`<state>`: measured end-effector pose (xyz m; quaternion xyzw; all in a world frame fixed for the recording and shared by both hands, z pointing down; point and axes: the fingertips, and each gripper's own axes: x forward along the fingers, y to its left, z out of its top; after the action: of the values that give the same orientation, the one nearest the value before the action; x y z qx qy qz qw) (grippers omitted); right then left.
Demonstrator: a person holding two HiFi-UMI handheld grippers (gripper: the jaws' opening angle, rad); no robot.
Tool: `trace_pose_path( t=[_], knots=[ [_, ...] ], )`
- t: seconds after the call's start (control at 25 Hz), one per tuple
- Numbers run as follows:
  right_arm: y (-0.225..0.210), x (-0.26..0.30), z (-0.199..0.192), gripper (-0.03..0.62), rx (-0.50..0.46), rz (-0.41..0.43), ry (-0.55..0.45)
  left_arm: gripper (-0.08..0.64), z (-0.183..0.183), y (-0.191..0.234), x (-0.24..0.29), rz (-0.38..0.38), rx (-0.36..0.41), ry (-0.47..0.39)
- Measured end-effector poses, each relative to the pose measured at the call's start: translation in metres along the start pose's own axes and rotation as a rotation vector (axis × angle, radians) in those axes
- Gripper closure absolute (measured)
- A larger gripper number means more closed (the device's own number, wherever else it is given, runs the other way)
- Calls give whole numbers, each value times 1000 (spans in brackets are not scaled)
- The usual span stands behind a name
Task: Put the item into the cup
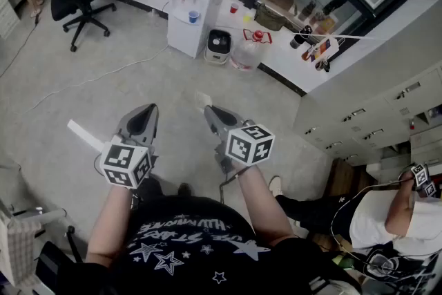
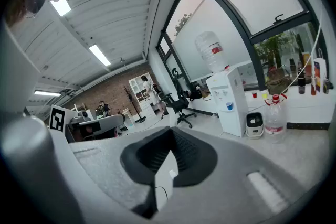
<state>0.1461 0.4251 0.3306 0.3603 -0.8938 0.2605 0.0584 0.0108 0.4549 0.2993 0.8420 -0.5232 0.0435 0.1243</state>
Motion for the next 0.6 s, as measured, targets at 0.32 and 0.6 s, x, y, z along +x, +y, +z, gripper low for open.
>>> trace_pose_path(
  t=[0.32, 0.6],
  knots=[
    [11, 3, 0, 592, 1, 26, 13, 555, 0, 3, -7, -5, -37, 14],
    [5, -3, -1, 592, 14, 33, 6, 555, -4, -1, -10, 18, -36, 19]
  ],
)
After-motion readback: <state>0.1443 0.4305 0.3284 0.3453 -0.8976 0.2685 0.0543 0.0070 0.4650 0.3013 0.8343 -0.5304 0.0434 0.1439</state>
